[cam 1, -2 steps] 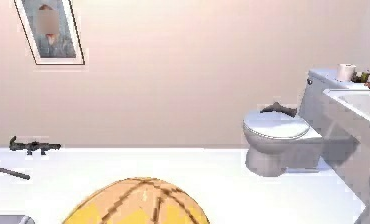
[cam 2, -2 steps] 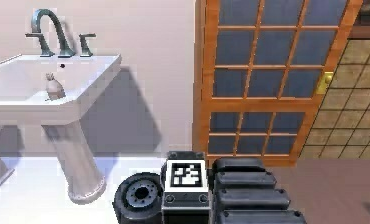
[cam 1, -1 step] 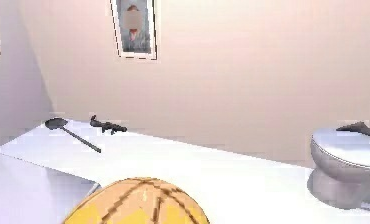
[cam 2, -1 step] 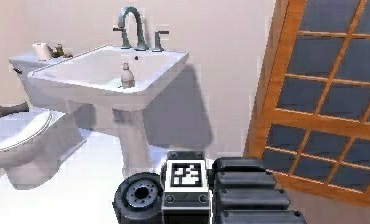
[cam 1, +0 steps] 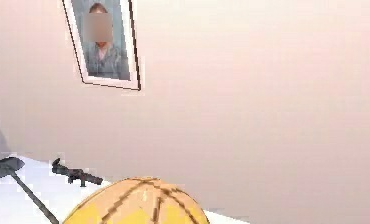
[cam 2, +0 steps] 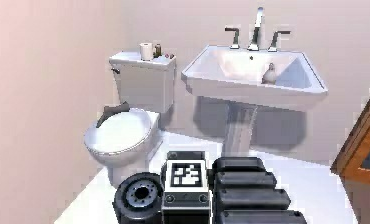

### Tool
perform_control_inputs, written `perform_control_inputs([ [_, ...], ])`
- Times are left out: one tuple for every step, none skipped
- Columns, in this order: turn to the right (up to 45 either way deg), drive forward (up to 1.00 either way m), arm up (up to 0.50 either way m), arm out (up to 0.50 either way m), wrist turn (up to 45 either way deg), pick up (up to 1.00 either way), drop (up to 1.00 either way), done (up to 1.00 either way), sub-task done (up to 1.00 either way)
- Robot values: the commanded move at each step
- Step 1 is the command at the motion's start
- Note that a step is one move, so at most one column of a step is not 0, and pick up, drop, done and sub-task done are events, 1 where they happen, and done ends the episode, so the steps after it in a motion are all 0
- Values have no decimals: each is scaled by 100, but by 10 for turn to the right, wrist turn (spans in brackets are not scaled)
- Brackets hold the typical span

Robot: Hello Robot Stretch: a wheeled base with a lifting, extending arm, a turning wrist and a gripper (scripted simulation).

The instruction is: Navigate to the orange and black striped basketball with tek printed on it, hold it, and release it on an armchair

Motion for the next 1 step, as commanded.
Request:
perform_control_inputs([
  [-450, 0, 0, 0, 0, 0, 0, 0, 0],
])
